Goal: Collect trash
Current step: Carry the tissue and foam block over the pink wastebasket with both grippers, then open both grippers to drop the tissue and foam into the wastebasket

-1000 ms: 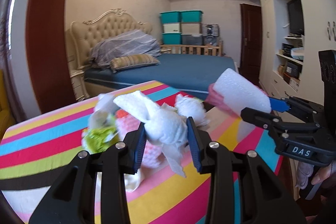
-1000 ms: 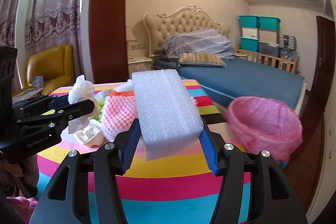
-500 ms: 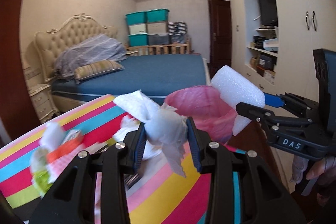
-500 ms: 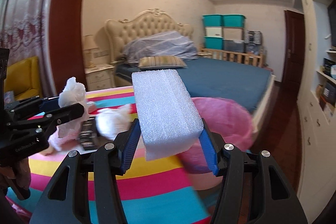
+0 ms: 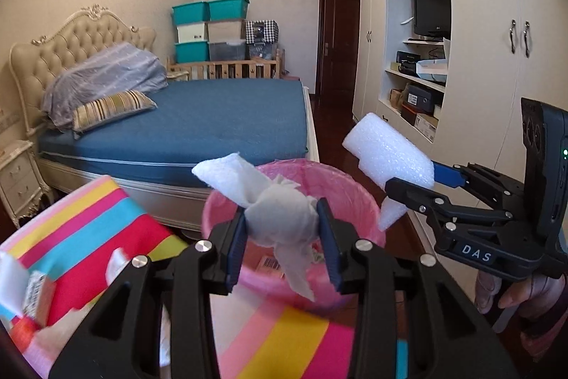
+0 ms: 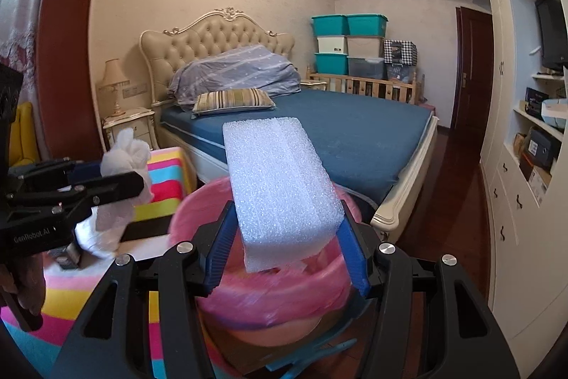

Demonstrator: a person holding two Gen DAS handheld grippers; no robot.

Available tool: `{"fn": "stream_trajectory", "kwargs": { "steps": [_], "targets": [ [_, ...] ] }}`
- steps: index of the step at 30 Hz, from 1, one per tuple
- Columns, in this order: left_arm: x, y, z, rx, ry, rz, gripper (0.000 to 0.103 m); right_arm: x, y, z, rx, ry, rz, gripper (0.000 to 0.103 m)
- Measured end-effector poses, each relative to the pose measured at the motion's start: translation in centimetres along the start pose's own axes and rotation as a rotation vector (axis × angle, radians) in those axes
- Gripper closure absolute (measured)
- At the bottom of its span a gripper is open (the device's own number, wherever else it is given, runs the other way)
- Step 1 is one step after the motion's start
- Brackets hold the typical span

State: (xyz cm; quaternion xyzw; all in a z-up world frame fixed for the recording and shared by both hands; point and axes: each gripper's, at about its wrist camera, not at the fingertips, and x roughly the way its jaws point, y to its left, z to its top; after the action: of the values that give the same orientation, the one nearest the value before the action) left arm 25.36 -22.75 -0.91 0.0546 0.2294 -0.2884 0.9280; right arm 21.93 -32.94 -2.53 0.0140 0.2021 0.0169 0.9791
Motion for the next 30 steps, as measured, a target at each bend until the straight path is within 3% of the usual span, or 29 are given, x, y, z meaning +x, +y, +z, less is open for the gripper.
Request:
{"fn": "stream_trajectory", "kwargs": {
  "steps": [12, 13, 14, 15, 16, 24, 30],
  "targets": [
    [6.8, 1.2, 0.9, -0.063, 0.08, 0.003, 0.063, 5.1, -2.7, 1.0, 0.005, 0.028, 0.031, 0.047],
    [7.2, 1.2, 0.9, -0.066, 0.086, 0.003, 0.059, 5.4, -3.0, 1.1, 0.01, 0.029, 0.042, 0.047],
    [7.4, 1.3, 0.9, -0.067, 0.087, 0.008, 0.048, 5.9, -3.4, 1.1, 0.025, 0.036, 0.072, 0.045],
    [7.5, 1.5, 0.9, -0.072, 0.085, 0.011, 0.039, 6.0, -3.9, 1.1, 0.039, 0.036, 0.086, 0.034],
    [7.5, 1.6, 0.8, -0.08, 0.082, 0.012, 0.027, 6.0, -4.0, 0.9, 0.058, 0.023, 0.092, 0.029],
    [3.1, 2.8, 0.0, -0.08, 0.004, 0.127, 0.005, 2.3, -4.6, 0.8, 0.103, -0.057, 0.092, 0.027],
    [-0.7, 2.5, -1.2, -0.047, -0.007, 0.174, 0.005, -0.7, -2.5, -0.2, 0.054, -0.039, 0.081, 0.027]
  ]
}}
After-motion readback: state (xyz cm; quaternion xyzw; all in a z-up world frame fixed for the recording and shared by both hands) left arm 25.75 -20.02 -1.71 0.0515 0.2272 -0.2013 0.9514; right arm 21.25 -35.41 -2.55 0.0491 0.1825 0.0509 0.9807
